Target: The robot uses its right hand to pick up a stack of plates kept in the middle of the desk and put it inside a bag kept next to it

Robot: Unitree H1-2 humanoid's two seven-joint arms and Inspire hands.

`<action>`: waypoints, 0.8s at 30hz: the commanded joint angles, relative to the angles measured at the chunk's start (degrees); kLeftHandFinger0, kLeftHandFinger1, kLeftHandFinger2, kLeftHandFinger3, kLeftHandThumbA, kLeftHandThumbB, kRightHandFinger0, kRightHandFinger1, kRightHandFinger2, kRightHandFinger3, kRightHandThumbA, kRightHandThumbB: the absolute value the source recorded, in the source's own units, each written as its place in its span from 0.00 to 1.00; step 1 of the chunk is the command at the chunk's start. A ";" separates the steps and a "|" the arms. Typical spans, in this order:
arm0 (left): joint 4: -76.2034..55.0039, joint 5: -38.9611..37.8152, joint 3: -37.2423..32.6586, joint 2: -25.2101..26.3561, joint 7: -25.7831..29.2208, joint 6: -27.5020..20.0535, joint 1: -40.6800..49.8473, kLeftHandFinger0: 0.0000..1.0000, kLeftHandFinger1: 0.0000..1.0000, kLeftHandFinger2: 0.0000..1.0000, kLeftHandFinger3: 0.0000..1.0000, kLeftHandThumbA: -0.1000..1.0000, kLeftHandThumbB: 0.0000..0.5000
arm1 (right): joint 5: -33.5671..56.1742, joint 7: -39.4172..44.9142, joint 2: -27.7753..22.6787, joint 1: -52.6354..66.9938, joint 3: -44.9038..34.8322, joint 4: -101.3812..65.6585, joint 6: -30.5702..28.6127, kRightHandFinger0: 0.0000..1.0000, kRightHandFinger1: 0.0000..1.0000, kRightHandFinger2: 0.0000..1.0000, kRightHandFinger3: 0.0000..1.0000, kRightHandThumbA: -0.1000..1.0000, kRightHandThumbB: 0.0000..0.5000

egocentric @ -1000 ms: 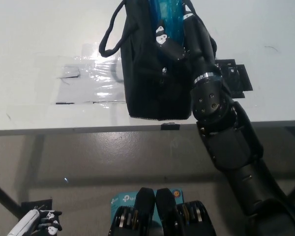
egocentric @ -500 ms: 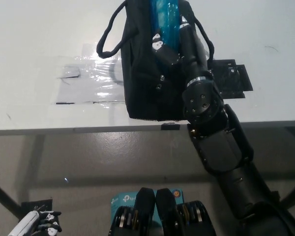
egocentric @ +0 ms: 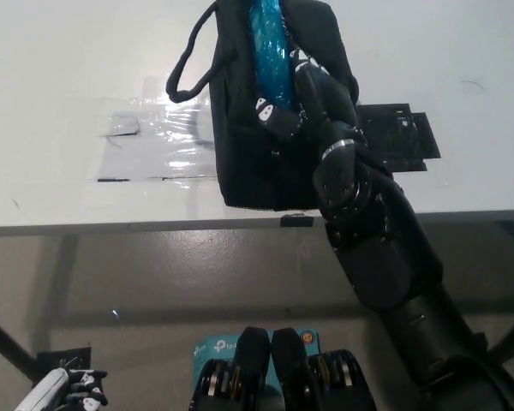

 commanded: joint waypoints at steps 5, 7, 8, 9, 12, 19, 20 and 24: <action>-0.82 -0.37 0.22 0.80 -0.40 -1.05 1.85 0.81 0.78 0.83 0.75 0.00 0.31 | -19.62 10.18 2.81 -4.69 -2.35 -11.96 2.27 1.00 1.00 1.00 1.00 0.97 1.00; -0.62 -0.51 0.21 0.91 -0.57 -1.50 1.77 0.80 0.78 0.83 0.76 0.00 0.31 | -21.03 10.35 2.46 -6.37 -2.51 -12.27 2.27 1.00 1.00 1.00 1.00 1.00 1.00; -0.32 -0.74 0.40 0.87 -0.50 -1.90 2.00 0.80 0.78 0.83 0.76 0.00 0.31 | -21.50 10.81 2.50 -7.19 -2.55 -12.09 2.27 1.00 1.00 1.00 1.00 1.00 1.00; -0.19 -0.47 0.35 0.88 -0.34 -1.57 2.03 0.82 0.80 0.84 0.75 0.00 0.33 | -21.84 10.93 2.18 -9.10 -2.68 -11.81 2.27 1.00 1.00 1.00 1.00 1.00 1.00; -0.60 0.31 -0.04 1.07 -0.28 -0.55 1.91 0.84 0.81 0.84 0.76 0.00 0.31 | -23.72 11.95 1.46 -12.23 -2.82 -11.43 2.27 1.00 1.00 1.00 1.00 1.00 1.00; -0.37 -0.83 0.63 0.04 0.17 -0.94 2.58 0.86 0.81 0.84 0.76 0.00 0.27 | -23.98 14.32 -1.41 -22.84 -3.39 -8.24 2.27 1.00 1.00 1.00 1.00 1.00 1.00; -0.25 -0.56 0.41 0.18 0.11 -1.01 2.62 0.86 0.81 0.84 0.75 0.00 0.28 | -24.10 15.06 -1.57 -23.58 -3.83 -8.25 2.27 1.00 1.00 1.00 1.00 1.00 1.00; 0.04 -0.45 0.23 0.38 -0.09 -1.28 2.70 0.83 0.80 0.84 0.75 0.00 0.29 | -23.67 20.31 -2.14 -25.09 -7.42 -12.92 2.27 1.00 1.00 1.00 1.00 1.00 0.96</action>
